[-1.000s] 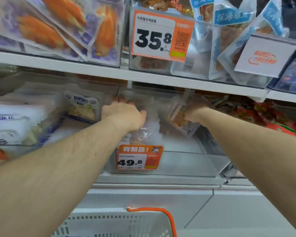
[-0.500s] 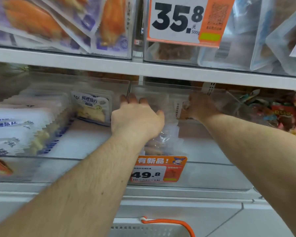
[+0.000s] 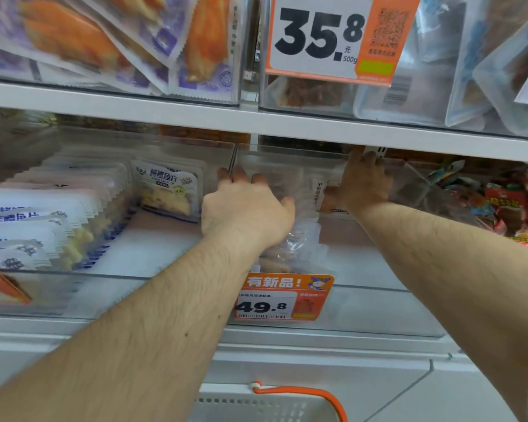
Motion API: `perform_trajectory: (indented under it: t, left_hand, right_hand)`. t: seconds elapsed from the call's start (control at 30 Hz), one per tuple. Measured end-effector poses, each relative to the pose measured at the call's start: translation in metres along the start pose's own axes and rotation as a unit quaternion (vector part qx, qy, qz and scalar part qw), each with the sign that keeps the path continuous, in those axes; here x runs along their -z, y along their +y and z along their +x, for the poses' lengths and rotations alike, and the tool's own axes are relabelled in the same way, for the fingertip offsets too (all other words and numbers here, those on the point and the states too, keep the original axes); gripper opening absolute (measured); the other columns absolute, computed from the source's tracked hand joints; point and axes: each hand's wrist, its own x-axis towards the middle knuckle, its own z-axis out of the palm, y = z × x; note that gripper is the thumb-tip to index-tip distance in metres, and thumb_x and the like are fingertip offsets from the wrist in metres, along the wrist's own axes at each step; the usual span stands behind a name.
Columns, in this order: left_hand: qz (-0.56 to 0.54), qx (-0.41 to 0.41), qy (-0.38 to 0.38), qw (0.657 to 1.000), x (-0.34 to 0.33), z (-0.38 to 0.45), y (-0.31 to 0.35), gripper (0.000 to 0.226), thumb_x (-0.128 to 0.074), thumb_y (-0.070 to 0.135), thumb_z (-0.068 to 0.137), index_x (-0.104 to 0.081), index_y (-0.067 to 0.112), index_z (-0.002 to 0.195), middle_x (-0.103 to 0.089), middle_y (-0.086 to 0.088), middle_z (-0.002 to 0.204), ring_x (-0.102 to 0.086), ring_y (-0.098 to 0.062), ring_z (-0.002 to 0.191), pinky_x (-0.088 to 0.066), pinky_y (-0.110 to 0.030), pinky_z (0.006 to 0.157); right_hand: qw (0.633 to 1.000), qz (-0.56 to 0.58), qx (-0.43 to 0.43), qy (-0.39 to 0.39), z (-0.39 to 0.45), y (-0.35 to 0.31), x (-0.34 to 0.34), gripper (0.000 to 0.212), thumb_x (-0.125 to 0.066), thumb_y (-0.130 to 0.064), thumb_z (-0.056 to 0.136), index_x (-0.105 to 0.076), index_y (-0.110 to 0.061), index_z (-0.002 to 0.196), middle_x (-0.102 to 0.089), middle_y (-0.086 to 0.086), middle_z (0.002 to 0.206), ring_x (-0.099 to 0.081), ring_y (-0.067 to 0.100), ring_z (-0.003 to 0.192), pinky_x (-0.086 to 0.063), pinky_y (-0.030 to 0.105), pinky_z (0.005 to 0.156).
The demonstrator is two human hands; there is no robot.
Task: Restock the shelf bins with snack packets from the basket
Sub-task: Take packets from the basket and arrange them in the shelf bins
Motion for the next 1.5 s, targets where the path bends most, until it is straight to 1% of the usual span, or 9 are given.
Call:
perform_trajectory:
  t: [0.1,0.27,0.5,0.67,0.83,1.0,1.13,1.27,1.5]
  left_hand:
    - [0.004,0.001,-0.005,1.000,0.000,0.000,0.001,0.067,-0.027,0.063,0.095,-0.033,0.021,0.147,-0.024,-0.008,0.157,-0.011,-0.028,0.148,-0.037,-0.050,0.103]
    - [0.006,0.001,-0.005,1.000,0.000,0.000,0.001,0.067,-0.027,0.063,0.095,-0.035,0.021,0.147,-0.027,-0.008,0.155,-0.014,-0.028,0.147,-0.038,-0.049,0.102]
    - [-0.002,-0.001,-0.005,1.000,0.000,-0.002,0.001,0.067,-0.028,0.063,0.095,-0.035,0.021,0.147,-0.029,-0.008,0.154,-0.015,-0.028,0.147,-0.038,-0.049,0.102]
    - [-0.011,-0.005,0.001,1.000,0.001,-0.002,0.000,0.066,-0.029,0.062,0.095,-0.037,0.020,0.146,-0.031,-0.008,0.154,-0.015,-0.028,0.148,-0.038,-0.049,0.102]
    - [-0.034,-0.015,-0.004,0.999,0.003,-0.005,-0.002,0.063,-0.033,0.060,0.095,-0.041,0.019,0.142,-0.037,-0.008,0.149,-0.020,-0.030,0.145,-0.039,-0.049,0.101]
    - [-0.058,-0.074,0.018,0.995,0.015,-0.017,-0.003,0.052,-0.044,0.051,0.093,-0.048,0.020,0.135,-0.052,-0.006,0.134,-0.043,-0.028,0.128,-0.027,-0.052,0.111]
    - [-0.105,-0.163,0.046,0.980,0.022,-0.044,-0.010,0.050,-0.054,0.040,0.089,-0.050,0.022,0.135,-0.053,0.000,0.137,-0.041,-0.022,0.131,-0.023,-0.048,0.117]
    - [-0.126,-0.197,0.047,0.971,0.029,-0.086,-0.031,0.045,-0.057,0.037,0.089,-0.053,0.022,0.131,-0.055,0.001,0.132,-0.046,-0.022,0.123,-0.039,-0.039,0.103]
    - [-0.080,-0.185,-0.093,0.975,0.015,-0.156,-0.105,0.035,-0.060,0.035,0.085,-0.060,0.026,0.118,-0.063,0.006,0.112,-0.055,-0.019,0.109,-0.047,-0.038,0.093]
  right_hand:
    - [0.999,0.023,-0.023,-0.010,0.002,-0.002,-0.001,0.106,-0.082,-0.053,0.070,-0.025,-0.007,0.146,-0.046,0.020,0.138,-0.051,0.041,0.122,-0.050,0.050,0.093]
    - [0.996,0.073,-0.043,-0.029,0.001,-0.007,-0.004,0.078,-0.078,-0.053,0.076,-0.045,-0.012,0.133,-0.059,0.012,0.124,-0.062,0.034,0.109,-0.052,0.042,0.081]
    - [0.992,0.123,0.002,-0.030,-0.001,-0.008,-0.010,0.060,-0.078,-0.051,0.077,-0.056,-0.013,0.118,-0.065,0.006,0.111,-0.065,0.027,0.101,-0.050,0.034,0.076]
    - [0.988,0.152,0.007,-0.022,-0.005,0.000,-0.006,0.055,-0.075,-0.048,0.080,-0.058,-0.020,0.124,-0.066,0.002,0.116,-0.066,0.024,0.102,-0.054,0.033,0.077]
    - [0.992,0.121,-0.013,-0.044,-0.016,0.006,0.008,0.064,-0.069,-0.051,0.082,-0.049,-0.021,0.135,-0.062,0.006,0.128,-0.064,0.029,0.108,-0.057,0.043,0.086]
    - [0.989,0.136,0.007,-0.063,-0.055,-0.006,0.056,0.017,-0.058,-0.030,0.092,-0.062,-0.017,0.101,-0.065,0.002,0.096,-0.062,0.022,0.083,-0.057,0.036,0.072]
    - [0.964,0.264,-0.012,-0.017,-0.105,-0.019,0.096,0.010,-0.060,-0.028,0.084,-0.065,-0.019,0.083,-0.067,0.002,0.081,-0.064,0.025,0.079,-0.056,0.035,0.073]
    - [0.931,0.361,0.033,0.040,-0.160,-0.035,0.128,0.013,-0.061,-0.027,0.084,-0.060,-0.020,0.072,-0.060,-0.007,0.068,-0.061,0.018,0.073,-0.054,0.038,0.071]
    - [0.881,0.435,0.184,0.001,-0.265,-0.070,0.131,0.016,-0.066,-0.019,0.080,-0.057,-0.021,0.067,-0.055,-0.011,0.058,-0.053,0.011,0.057,-0.046,0.029,0.059]
